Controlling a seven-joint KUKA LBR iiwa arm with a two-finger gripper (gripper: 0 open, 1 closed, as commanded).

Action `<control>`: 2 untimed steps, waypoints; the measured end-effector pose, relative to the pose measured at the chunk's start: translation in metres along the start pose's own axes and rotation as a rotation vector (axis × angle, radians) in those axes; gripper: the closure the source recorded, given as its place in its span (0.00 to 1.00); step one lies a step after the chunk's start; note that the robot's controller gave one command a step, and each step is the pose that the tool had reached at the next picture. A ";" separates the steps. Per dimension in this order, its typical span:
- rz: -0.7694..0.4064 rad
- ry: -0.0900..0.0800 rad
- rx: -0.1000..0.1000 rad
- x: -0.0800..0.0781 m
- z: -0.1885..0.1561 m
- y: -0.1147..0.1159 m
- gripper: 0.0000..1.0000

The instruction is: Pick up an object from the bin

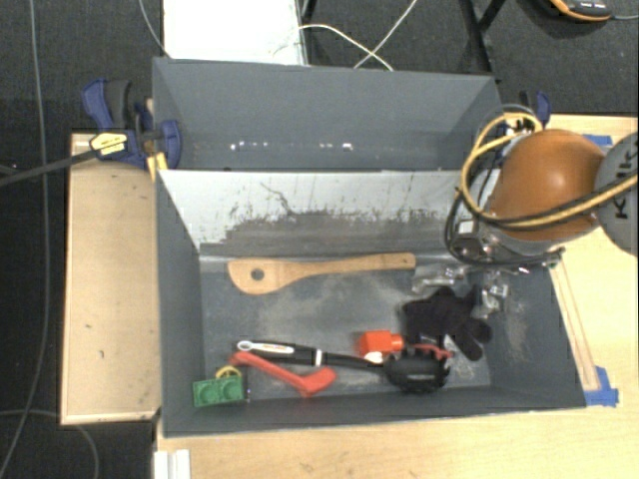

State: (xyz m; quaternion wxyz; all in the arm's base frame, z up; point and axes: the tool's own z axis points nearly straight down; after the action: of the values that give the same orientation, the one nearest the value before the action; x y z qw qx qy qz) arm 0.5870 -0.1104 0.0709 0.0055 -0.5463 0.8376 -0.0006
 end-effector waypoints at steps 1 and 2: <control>0.094 0.004 -0.003 0.024 -0.001 0.021 1.00; 0.096 0.004 -0.003 0.024 -0.001 0.021 1.00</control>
Offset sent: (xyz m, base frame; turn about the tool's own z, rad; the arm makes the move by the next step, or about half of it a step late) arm 0.0000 0.0000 0.0000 0.0000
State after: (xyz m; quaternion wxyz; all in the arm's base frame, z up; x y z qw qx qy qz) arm 0.5578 -0.1242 0.0715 0.0030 -0.5056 0.8627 -0.0001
